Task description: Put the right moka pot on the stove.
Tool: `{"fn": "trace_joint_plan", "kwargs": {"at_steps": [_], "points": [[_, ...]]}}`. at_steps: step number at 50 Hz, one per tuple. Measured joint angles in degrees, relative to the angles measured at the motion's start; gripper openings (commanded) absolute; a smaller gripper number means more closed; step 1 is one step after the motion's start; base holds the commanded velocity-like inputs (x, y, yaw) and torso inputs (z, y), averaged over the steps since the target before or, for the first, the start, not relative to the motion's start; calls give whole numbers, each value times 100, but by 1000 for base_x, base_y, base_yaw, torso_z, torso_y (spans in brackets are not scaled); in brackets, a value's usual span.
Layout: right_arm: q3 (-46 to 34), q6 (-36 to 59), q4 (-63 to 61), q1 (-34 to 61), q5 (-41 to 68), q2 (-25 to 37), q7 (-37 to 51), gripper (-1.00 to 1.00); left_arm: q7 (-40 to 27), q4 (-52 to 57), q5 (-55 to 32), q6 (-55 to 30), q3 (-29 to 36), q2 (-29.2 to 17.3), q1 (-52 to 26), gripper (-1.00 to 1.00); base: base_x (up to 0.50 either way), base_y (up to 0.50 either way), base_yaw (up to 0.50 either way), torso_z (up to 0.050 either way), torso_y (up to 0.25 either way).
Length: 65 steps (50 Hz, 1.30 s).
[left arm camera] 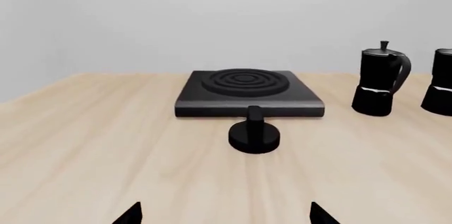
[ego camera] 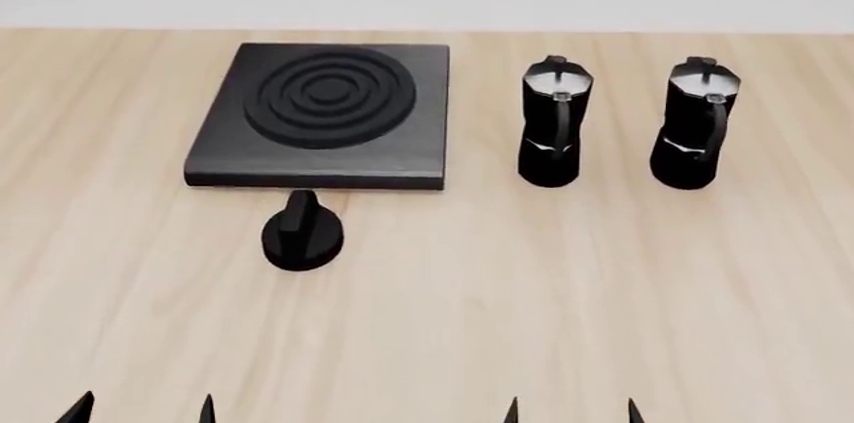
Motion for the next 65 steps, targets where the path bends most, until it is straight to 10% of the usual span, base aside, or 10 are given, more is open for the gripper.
{"fn": "trace_joint_plan", "kwargs": {"at_steps": [65], "points": [[-196, -184, 134, 61, 157, 150, 159, 100, -193, -25, -177, 83, 178, -150, -35, 100, 170, 44, 0, 0, 0]]}}
